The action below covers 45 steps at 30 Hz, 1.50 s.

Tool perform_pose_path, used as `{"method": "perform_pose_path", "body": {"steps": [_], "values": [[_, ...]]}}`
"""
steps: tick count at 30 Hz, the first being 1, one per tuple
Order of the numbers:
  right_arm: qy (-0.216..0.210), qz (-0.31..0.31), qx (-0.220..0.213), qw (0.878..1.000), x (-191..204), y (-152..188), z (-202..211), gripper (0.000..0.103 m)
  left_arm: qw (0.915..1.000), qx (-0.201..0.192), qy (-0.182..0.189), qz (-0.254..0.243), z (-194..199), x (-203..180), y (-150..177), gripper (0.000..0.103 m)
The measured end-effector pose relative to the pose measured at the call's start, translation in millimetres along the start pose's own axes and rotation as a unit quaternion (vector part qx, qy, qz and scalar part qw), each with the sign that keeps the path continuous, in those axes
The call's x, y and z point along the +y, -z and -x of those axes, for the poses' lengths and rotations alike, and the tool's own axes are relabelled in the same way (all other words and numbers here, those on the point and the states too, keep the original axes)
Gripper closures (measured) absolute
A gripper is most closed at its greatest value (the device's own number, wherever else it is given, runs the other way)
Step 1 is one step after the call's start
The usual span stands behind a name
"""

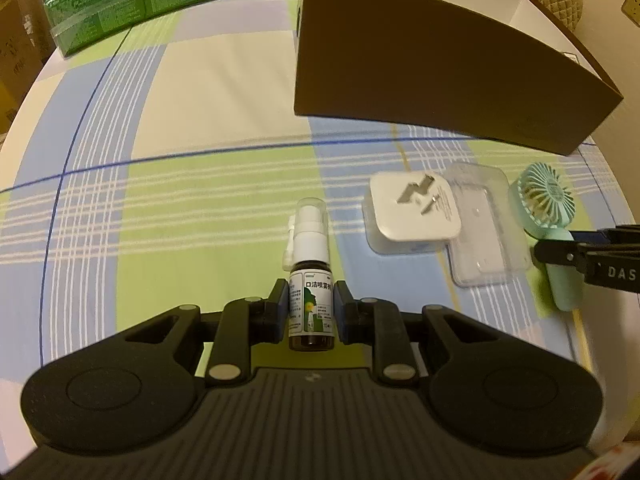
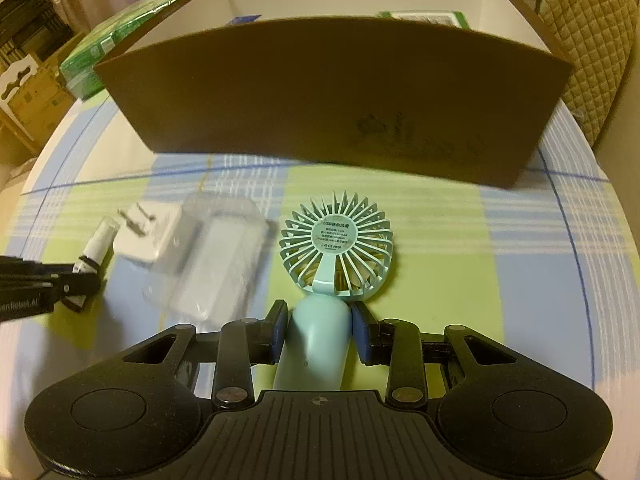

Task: Organize rigid objects
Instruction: 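Grasp the spray bottle with the left tool while the right tool grasps the fan handle, then lift the spray bottle and mint fan off the table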

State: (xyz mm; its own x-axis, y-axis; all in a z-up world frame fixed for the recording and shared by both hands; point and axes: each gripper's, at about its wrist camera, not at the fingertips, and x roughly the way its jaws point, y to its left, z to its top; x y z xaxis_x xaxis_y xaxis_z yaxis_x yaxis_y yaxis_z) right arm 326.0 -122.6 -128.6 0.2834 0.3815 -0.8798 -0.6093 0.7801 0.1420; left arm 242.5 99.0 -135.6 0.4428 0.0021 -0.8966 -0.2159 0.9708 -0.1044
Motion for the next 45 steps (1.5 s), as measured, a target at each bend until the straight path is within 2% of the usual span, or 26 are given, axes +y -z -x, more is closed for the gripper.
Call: {"method": "perform_pose_path", "body": {"steps": [6, 26, 32, 45], "values": [[-0.003, -0.007, -0.007, 1.0, -9, 10, 4, 0.072, 1.0, 0.003, 0.004, 0.005, 0, 1, 0, 0.083], [0.047, 0.033, -0.022, 0.998, 8, 8, -1, 0.072, 0.9996, -0.001, -0.017, -0.021, -5, -10, -3, 0.083], [0.049, 0.043, -0.025, 0.998, 8, 10, -2, 0.072, 0.9993, -0.004, -0.019, -0.031, -5, -12, -1, 0.084], [0.047, 0.049, -0.024, 0.997, 10, 9, -3, 0.073, 0.9996, -0.001, -0.018, -0.022, 0, -9, 4, 0.084]]}}
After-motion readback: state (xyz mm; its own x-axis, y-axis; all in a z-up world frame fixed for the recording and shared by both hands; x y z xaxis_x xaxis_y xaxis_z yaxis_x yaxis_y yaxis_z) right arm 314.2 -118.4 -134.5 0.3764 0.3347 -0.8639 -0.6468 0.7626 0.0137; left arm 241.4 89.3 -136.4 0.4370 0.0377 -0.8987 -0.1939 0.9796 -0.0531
